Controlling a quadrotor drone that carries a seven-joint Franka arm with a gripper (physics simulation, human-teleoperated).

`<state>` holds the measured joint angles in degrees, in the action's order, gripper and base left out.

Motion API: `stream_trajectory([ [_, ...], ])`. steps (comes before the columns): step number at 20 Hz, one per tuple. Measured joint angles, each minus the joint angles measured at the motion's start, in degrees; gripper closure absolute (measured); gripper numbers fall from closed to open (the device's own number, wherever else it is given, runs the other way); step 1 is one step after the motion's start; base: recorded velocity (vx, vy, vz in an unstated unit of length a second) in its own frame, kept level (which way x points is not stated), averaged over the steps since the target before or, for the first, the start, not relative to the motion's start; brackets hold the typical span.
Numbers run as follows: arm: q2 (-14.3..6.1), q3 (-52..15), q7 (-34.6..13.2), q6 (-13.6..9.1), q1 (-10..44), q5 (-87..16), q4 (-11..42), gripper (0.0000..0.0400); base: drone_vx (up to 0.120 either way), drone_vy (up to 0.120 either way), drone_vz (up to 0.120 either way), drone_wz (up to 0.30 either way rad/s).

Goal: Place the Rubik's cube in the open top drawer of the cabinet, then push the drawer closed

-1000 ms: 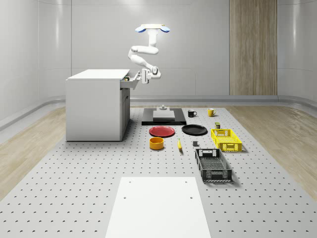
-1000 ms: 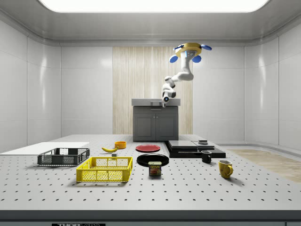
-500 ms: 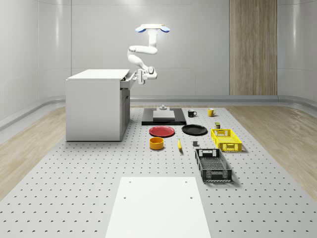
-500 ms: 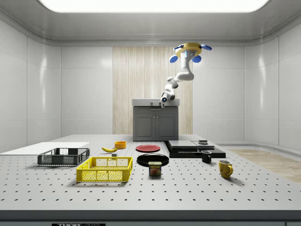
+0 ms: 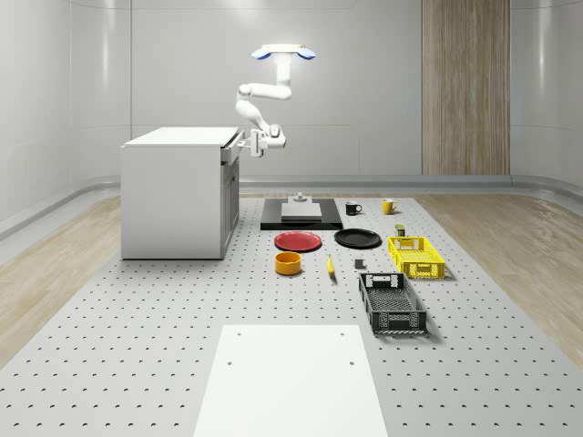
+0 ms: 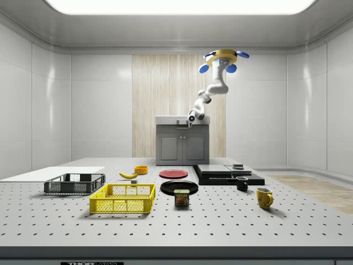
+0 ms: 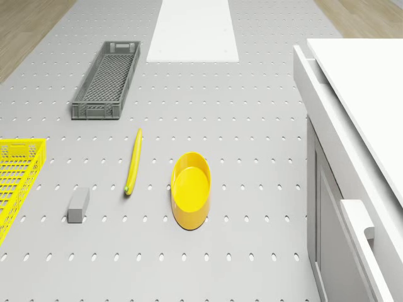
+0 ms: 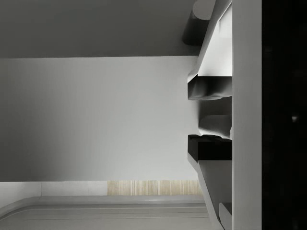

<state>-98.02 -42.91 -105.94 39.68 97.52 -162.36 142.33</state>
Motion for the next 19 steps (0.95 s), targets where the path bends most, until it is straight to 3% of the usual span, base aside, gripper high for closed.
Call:
stream_trajectory([
  [8, -0.4, -0.5, 2.6, 2.5, -1.0, -1.6, -1.9, 0.0295, 0.000, 0.115, 0.000, 0.000],
  [19, -0.6, -1.1, 4.0, 3.6, -1.6, -2.3, -2.6, 0.0295, 0.000, 0.000, 0.000, 0.000],
])
